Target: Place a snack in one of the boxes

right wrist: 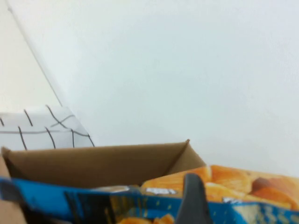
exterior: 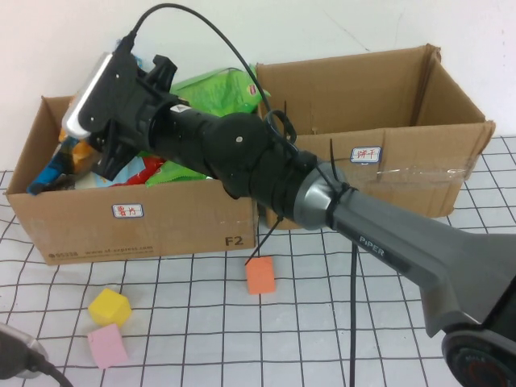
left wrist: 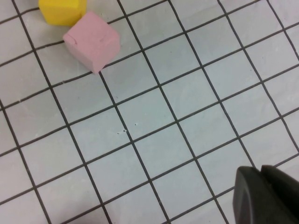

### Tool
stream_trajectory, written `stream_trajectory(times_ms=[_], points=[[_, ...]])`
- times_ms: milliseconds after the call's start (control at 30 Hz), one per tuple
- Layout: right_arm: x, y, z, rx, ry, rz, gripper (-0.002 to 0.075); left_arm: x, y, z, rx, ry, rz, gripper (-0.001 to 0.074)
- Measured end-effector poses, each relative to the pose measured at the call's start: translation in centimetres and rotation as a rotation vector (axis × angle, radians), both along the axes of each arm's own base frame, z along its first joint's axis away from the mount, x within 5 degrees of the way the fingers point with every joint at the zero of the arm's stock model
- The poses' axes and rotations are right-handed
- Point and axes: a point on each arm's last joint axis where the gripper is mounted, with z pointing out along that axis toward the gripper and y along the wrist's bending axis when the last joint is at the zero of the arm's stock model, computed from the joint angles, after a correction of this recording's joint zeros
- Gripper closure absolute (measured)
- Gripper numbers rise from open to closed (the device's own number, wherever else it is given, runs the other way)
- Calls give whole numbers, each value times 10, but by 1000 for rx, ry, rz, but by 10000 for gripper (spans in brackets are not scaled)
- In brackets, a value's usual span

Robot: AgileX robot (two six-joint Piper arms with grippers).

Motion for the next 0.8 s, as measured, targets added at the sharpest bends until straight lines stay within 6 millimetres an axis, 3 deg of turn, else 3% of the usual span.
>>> stream_trajectory(times_ms=[133,233,300,400,533,667,800], points=[[-7,2,12,41,10,-1,239,0,0,0,-1,1,0,736],[-19,2,40,97,-10,-4,272,2,0,2,-9,-33,0,736],[-31,-1,69,154,-20,9,324,4,1,6,-19,-97,0,736],[-50,-11,114,263,-16,35,470,5,5,17,-54,-234,25,736],[-68,-27,152,362,13,73,663,2,20,33,-76,-429,110,736],[-86,-37,156,333,64,175,715,-8,37,44,-81,-560,194,736],[-101,-48,137,187,114,249,724,-17,49,46,-73,-590,253,736]])
